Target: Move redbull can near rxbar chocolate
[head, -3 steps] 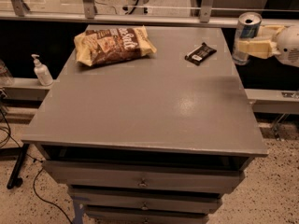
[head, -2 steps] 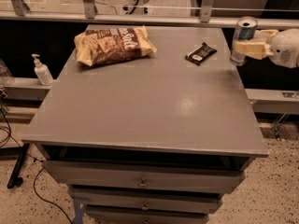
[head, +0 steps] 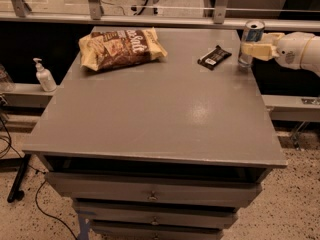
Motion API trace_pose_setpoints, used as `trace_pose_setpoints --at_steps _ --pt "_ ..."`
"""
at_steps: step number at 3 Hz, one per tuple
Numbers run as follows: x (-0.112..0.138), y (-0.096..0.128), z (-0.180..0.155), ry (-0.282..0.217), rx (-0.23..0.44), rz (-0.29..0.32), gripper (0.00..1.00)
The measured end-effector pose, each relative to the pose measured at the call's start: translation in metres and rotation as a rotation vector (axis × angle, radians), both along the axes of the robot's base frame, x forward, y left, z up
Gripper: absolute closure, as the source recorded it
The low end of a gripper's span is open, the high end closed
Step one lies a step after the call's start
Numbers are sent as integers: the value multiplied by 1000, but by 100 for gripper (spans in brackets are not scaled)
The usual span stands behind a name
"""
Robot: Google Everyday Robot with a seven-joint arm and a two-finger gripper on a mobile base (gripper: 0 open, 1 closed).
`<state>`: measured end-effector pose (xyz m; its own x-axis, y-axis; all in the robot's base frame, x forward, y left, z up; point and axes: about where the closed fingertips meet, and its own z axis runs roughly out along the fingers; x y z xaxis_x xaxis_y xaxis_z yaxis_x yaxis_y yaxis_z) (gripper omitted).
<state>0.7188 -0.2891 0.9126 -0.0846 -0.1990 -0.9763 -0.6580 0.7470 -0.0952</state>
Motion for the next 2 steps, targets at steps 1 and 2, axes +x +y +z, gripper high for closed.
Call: trace_pose_setpoints --at_steps 1,2 --pt "11 -1 -9 8 33 -13 83" --pt "21 7 -15 10 74 -9 59"
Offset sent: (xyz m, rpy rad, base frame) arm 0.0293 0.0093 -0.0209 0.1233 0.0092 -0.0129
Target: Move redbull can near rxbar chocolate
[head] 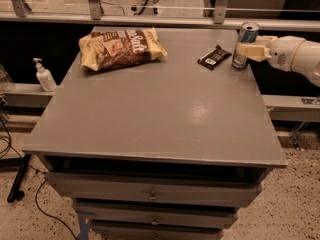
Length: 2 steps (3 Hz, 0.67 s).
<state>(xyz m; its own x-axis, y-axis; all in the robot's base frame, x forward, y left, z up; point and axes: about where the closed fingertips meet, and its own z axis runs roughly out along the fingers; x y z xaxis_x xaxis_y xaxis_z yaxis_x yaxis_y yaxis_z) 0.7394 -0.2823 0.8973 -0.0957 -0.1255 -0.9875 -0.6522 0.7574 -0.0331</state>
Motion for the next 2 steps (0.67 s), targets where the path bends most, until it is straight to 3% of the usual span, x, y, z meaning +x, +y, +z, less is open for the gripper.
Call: trace_pose_setpoints --at_steps 2 --pt "12 17 -4 2 32 25 13"
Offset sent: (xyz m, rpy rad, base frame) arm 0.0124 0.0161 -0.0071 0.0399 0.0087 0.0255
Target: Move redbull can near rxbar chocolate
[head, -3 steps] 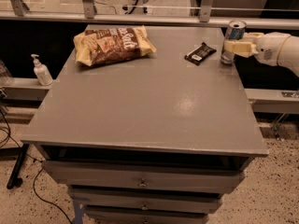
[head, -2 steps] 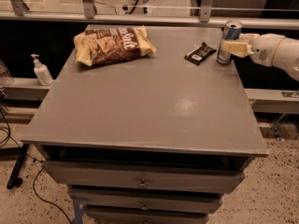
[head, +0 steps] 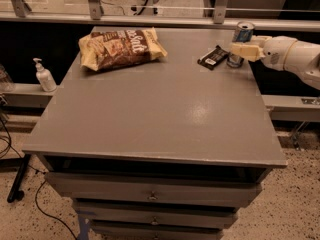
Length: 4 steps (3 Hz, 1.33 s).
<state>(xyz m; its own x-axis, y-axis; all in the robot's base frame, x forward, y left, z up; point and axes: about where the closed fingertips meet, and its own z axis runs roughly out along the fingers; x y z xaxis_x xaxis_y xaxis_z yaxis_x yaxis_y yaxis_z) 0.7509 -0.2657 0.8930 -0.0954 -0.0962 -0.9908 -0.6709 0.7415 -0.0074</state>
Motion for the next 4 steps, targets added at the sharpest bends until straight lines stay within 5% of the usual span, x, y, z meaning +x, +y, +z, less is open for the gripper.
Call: trace_pose_setpoints --at_steps 1,2,4 --pt "-2 2 -2 5 5 7 0" --pt "-15 4 -1 -1 17 19 0" --pt "-112 -27 39 -105 -39 35 0"
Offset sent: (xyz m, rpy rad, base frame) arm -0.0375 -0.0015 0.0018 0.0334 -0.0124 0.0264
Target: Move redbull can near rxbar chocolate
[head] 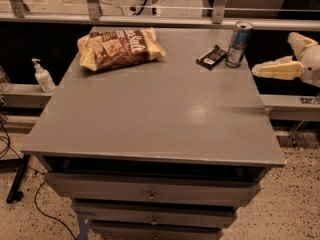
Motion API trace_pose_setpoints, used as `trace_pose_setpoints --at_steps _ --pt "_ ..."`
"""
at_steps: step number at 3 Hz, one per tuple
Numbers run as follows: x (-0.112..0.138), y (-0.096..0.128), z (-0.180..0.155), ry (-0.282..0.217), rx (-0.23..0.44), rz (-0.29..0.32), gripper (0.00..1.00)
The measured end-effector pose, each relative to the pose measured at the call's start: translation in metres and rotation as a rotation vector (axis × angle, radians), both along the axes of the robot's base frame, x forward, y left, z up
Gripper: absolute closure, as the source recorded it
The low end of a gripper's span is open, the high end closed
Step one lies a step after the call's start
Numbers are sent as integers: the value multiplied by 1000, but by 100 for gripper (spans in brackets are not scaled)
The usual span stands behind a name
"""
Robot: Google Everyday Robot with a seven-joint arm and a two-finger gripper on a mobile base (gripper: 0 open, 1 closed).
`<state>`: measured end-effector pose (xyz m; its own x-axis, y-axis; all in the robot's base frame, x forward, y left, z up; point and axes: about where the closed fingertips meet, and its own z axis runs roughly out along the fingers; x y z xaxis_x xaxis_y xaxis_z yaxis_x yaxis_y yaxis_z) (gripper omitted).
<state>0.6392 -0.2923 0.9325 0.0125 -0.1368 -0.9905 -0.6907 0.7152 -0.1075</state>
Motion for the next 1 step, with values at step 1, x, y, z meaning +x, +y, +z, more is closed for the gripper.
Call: trace_pose_setpoints --at_steps 1 --pt "-11 -15 2 -6 -7 -22 0"
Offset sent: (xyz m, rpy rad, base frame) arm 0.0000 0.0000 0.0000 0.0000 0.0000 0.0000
